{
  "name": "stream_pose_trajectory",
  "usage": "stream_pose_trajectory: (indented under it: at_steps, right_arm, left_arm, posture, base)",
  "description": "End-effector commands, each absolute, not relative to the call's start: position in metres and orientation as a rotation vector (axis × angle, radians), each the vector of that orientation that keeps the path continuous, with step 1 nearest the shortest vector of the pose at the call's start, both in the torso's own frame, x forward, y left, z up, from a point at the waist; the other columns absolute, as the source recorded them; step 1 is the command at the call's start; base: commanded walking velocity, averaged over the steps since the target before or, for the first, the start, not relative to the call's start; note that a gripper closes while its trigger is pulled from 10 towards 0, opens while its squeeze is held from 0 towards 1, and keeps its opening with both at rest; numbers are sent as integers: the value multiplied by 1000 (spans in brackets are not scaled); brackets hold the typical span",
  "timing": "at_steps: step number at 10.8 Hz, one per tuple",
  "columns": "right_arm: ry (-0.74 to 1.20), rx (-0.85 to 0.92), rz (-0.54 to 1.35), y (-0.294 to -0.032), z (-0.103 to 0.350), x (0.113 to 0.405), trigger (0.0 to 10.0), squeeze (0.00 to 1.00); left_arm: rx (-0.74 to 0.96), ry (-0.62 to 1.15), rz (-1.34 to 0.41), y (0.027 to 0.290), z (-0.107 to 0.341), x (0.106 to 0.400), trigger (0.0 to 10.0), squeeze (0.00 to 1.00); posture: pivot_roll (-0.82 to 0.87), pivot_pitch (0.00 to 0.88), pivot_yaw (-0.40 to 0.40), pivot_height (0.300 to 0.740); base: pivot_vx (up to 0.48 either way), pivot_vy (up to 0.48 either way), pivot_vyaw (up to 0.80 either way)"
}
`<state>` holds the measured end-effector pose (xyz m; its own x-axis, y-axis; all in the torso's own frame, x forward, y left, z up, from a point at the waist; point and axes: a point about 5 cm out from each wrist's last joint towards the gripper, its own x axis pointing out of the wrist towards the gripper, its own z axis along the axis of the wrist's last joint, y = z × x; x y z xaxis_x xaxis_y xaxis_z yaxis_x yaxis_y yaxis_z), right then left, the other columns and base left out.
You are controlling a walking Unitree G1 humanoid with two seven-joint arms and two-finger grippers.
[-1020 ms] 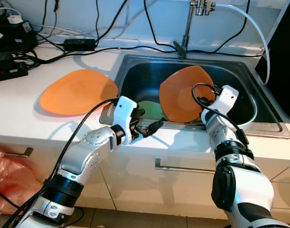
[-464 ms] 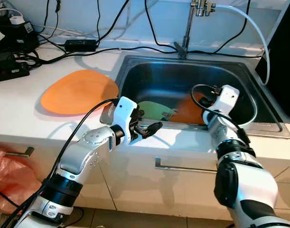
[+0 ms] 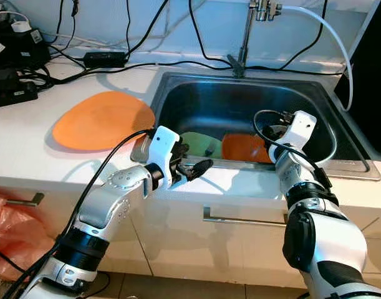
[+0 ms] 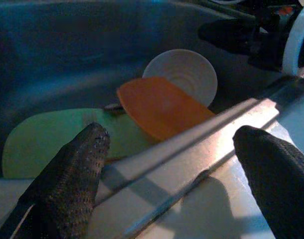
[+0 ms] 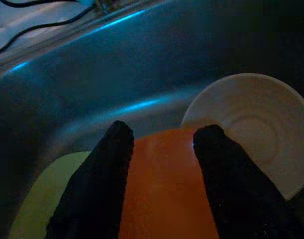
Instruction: Kitchen organization
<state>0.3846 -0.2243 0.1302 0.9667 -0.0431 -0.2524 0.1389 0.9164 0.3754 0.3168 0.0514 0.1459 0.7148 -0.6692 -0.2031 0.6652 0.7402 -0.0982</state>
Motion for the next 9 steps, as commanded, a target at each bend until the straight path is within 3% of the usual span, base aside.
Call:
stream_pose_trajectory:
  at_steps: [1,5,9]
  right_arm:
    - [162,371,-51,-223,152,393,10000,1000]
    - [-47,207,107,-210,178,392,10000,1000]
    - [-197,102,231,-195,183,344,10000,1000]
  left_arm:
    - [-25,155,-675,57,157,321,10000,0]
    - [-159,-93,-438,81,181,330,10000,0]
    - [-117,-213,-363,103,182,317,10000,0]
  posture:
    - [34,12,-4,740]
    - [14,0,1,740]
    - [-13,16,41,740]
  base:
    - [0,0,0]
    - [0,0,0]
    - [0,0,0]
